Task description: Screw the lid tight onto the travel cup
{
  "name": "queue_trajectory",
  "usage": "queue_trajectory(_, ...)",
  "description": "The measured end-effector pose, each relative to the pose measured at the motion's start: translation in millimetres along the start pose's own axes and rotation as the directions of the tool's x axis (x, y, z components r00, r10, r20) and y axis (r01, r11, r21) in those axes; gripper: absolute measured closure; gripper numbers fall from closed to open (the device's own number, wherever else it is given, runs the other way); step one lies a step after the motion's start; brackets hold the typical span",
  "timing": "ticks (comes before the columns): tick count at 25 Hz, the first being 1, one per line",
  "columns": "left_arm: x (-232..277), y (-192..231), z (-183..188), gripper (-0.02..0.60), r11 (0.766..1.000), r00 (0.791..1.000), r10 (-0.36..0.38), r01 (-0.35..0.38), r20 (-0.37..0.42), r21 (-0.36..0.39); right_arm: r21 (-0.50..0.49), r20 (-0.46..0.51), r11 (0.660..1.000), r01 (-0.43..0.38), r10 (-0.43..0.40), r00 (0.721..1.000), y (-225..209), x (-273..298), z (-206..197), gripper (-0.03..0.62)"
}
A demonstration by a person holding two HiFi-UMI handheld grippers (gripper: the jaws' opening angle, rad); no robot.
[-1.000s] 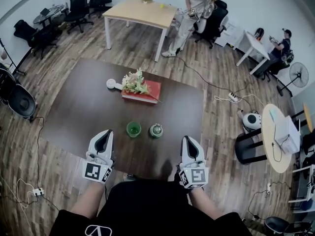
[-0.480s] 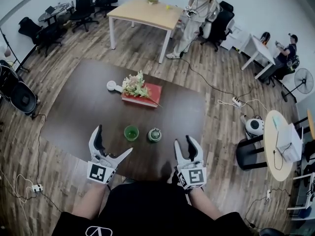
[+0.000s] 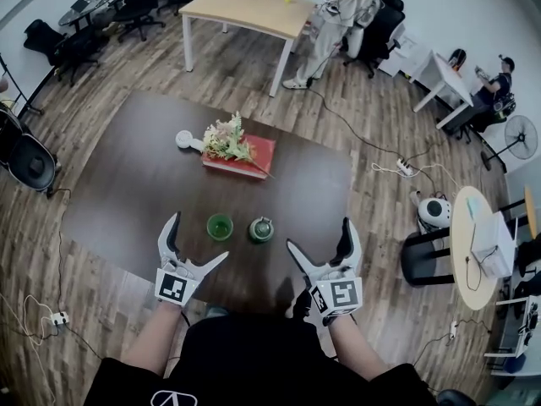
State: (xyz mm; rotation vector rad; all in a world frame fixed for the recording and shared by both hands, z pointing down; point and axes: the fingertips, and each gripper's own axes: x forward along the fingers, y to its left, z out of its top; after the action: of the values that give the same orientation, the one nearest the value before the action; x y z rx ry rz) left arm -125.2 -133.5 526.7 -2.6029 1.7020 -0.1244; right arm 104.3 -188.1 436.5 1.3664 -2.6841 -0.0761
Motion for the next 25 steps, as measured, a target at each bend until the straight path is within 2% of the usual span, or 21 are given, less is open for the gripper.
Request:
queue_trajectory(2, 14, -2, -35, -0.006, 0.999, 0.998, -0.043, 0.043, -0.045, 0.002, 0.000, -0.012, 1.000, 0.001, -0.001, 1.000, -2, 3, -2, -0.004)
queue_trajectory(5, 37, -6, -92, -0.006, 0.990, 0.989, -0.116, 0.122, -0.096, 0.064, -0.022, -0.033, 1.000, -0.005, 0.005, 0.999, -2, 10, -6, -0.004)
queue_trajectory(6, 44, -7, -112, -0.006, 0.988, 0.984, -0.132, 0.140, -0.121, 0.063, -0.032, -0.044, 0.999, -0.009, 0.008, 0.999, -2, 14, -10, -0.004)
queue_trajectory(10, 70, -4, -190, -0.006, 0.987, 0.963, -0.154, 0.161, -0.220, 0.016, -0.035, -0.102, 0.999, -0.015, 0.011, 0.995, -5, 30, -41, -0.004)
queue_trajectory(13, 87, -4, -232, -0.006, 0.987, 0.951, -0.160, 0.161, -0.263, -0.019, -0.025, -0.164, 0.999, -0.036, 0.031, 0.986, -2, 41, -74, -0.004)
queue_trajectory(16, 102, -1, -251, -0.005, 0.986, 0.949, -0.165, 0.162, -0.269, -0.036, 0.002, -0.225, 0.998, -0.063, 0.062, 0.972, 5, 53, -114, -0.004)
queue_trajectory(18, 113, 0, -251, 0.031, 0.985, 0.950, -0.173, 0.170, -0.259, -0.032, 0.027, -0.269, 0.997, -0.072, 0.077, 0.960, 10, 59, -147, -0.004)
queue_trajectory(20, 124, -2, -252, 0.083, 0.981, 0.943, -0.195, 0.193, -0.270, -0.031, 0.049, -0.323, 0.995, -0.083, 0.094, 0.942, 14, 67, -187, -0.004)
queue_trajectory(22, 131, -5, -256, 0.173, 0.974, 0.928, -0.227, 0.223, -0.296, -0.047, 0.071, -0.378, 0.993, -0.094, 0.114, 0.919, 23, 78, -229, -0.004)
queue_trajectory(25, 131, -7, -259, 0.173, 0.968, 0.918, -0.251, 0.244, -0.307, -0.060, 0.115, -0.437, 0.988, -0.100, 0.141, 0.888, 40, 96, -285, -0.003)
